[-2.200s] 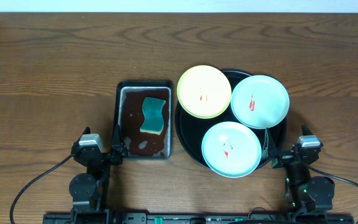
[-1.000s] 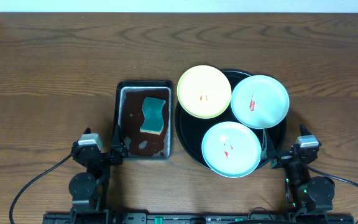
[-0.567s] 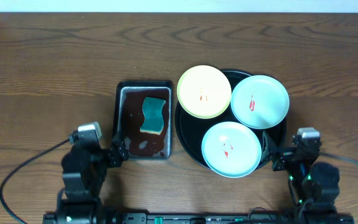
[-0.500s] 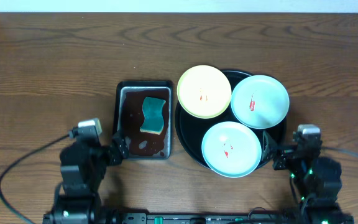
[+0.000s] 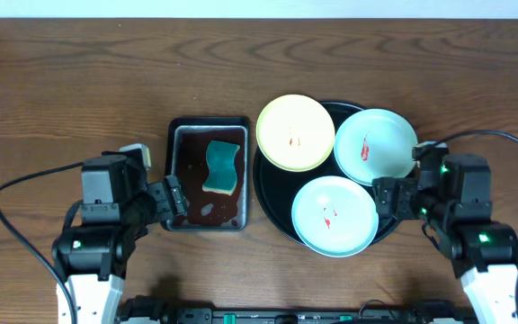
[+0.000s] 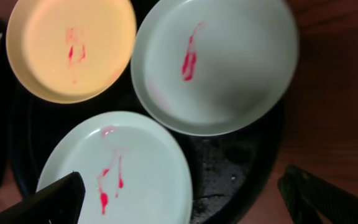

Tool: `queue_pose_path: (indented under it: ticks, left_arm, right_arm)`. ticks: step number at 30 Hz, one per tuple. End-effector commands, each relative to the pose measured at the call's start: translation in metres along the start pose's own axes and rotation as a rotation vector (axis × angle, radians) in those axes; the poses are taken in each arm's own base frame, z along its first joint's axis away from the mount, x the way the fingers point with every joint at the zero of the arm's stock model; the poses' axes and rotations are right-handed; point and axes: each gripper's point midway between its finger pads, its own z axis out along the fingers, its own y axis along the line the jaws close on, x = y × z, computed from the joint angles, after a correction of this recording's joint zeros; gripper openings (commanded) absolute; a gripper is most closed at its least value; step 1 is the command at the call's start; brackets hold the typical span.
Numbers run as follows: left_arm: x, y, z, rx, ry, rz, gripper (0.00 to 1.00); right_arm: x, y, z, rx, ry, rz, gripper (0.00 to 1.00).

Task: Clean dirty plates on tray and stack at the side
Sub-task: 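Reach the left gripper into the soapy tray and grasp the green sponge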

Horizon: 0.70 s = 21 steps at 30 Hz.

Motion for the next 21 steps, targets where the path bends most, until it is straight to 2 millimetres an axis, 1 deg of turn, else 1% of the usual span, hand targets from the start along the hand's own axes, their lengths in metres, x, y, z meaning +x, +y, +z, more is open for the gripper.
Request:
queue_pose_path:
  ticks: [1, 3, 6, 9, 11, 13, 15, 17, 21]
  left_arm:
    - [-0.005, -0.003, -0.001, 0.013, 0.001, -0.017, 0.85]
    - [-0.013, -0.007, 0.001, 0.031, -0.025, -0.039, 0.85]
    - [-0.028, -0.026, 0.004, 0.131, -0.064, -0.016, 0.84]
    - [-0.035, -0.034, 0.014, 0.136, -0.074, 0.022, 0.81]
    - [-0.036, -0.032, 0.027, 0.08, -0.064, 0.048, 0.81]
    - [-0.032, -0.032, 0.043, 0.022, -0.034, 0.082, 0.79]
    - [-0.028, -0.036, 0.058, -0.005, -0.002, 0.118, 0.77]
    - [-0.023, -0.045, 0.076, -0.015, 0.024, 0.166, 0.74]
    - [-0.017, -0.056, 0.109, -0.063, 0.044, 0.237, 0.73]
  right_arm:
    - [-0.001, 0.014, 0.003, -0.076, 0.025, 0.012, 0.99]
    - [0.0, 0.014, 0.005, -0.074, 0.036, 0.014, 0.99]
    - [0.001, 0.013, 0.007, -0.073, 0.042, 0.015, 0.99]
    - [0.0, 0.013, 0.008, -0.073, 0.042, 0.016, 0.99]
    - [0.0, 0.013, 0.008, -0.074, 0.039, 0.015, 0.99]
    - [-0.001, 0.013, 0.008, -0.074, 0.037, 0.015, 0.99]
    - [-0.001, 0.013, 0.008, -0.074, 0.038, 0.014, 0.99]
    - [-0.001, 0.013, 0.008, -0.073, 0.038, 0.014, 0.99]
    - [-0.001, 0.013, 0.008, -0.074, 0.036, 0.014, 0.99]
